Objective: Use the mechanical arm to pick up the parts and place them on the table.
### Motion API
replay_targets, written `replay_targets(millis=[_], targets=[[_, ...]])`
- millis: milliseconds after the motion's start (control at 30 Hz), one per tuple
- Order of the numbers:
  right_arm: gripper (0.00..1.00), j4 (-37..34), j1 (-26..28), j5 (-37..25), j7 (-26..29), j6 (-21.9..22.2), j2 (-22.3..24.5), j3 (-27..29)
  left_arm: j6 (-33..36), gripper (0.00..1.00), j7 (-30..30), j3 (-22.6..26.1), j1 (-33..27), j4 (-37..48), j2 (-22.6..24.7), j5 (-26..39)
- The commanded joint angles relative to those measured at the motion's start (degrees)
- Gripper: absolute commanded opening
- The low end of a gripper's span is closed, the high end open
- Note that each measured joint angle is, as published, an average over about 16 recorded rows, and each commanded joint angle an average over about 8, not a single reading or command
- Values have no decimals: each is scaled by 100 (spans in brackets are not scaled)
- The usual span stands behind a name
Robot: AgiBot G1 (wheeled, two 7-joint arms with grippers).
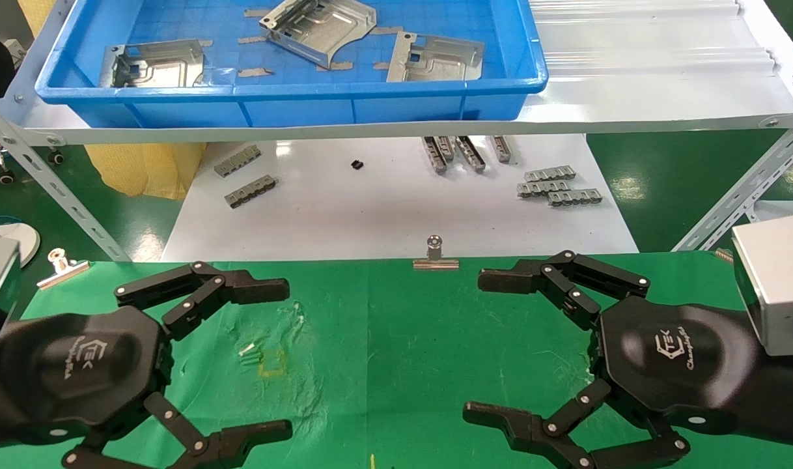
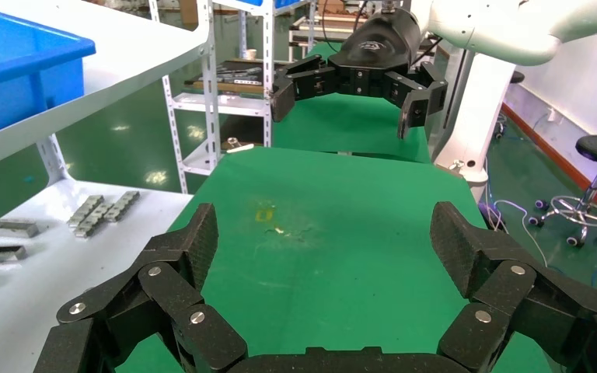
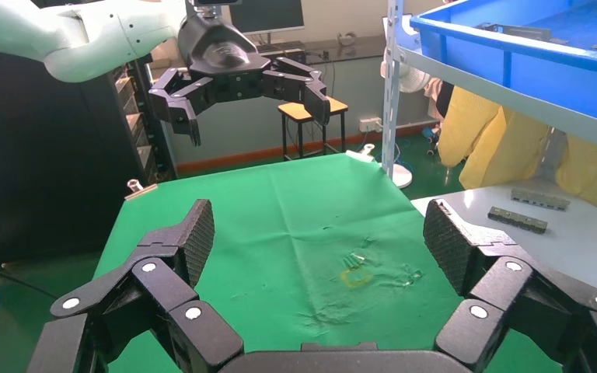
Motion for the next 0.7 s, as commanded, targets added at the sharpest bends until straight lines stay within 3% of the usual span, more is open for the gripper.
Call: replay_targets(millis=[33, 67, 133, 267, 700], targets=[[80, 0, 0, 0, 0, 0, 0, 0, 0, 100, 0, 0, 0, 0, 0, 0], [67, 0, 0, 0, 0, 0, 0, 0, 0, 100, 0, 0, 0, 0, 0, 0], [50, 0, 0, 0, 0, 0, 0, 0, 0, 100, 0, 0, 0, 0, 0, 0], [0, 0, 0, 0, 0, 0, 0, 0, 0, 100, 0, 0, 0, 0, 0, 0], [0, 0, 0, 0, 0, 0, 0, 0, 0, 100, 0, 0, 0, 0, 0, 0]])
